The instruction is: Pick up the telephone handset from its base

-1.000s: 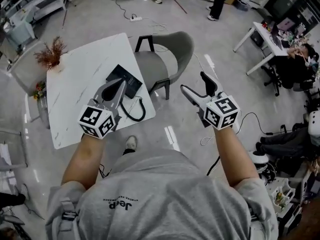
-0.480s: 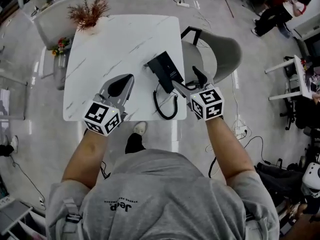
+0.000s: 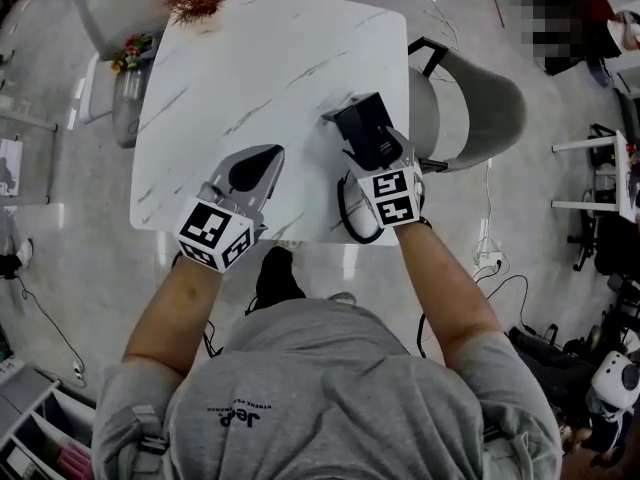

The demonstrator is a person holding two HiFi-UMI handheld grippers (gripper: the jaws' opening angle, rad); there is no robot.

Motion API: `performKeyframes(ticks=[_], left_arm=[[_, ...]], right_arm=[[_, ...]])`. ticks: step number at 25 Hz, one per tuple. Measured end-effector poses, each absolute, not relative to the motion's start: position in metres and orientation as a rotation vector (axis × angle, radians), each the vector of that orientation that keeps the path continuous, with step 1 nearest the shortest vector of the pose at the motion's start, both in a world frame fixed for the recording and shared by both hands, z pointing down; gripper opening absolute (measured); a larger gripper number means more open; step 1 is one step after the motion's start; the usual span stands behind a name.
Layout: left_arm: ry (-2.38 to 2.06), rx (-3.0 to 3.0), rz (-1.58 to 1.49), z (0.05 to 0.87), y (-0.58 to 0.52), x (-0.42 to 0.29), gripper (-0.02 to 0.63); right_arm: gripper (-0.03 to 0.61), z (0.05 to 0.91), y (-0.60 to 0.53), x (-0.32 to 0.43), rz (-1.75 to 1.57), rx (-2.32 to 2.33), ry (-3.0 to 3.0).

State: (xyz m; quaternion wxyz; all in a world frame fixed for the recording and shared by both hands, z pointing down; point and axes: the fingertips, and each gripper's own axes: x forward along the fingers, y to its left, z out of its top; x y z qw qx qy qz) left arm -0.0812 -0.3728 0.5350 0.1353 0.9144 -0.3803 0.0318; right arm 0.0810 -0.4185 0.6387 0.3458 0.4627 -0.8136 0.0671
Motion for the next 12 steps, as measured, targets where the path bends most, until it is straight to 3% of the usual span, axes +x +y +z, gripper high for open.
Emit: performKeyframes(ticks=[12], left_arm=[[-1.037, 2.613, 0.164, 0.572, -0.37, -0.073, 0.054]], right_arm=[[0.344, 0.684, -0.434, 0.081, 0.047, 1.251, -2.01]])
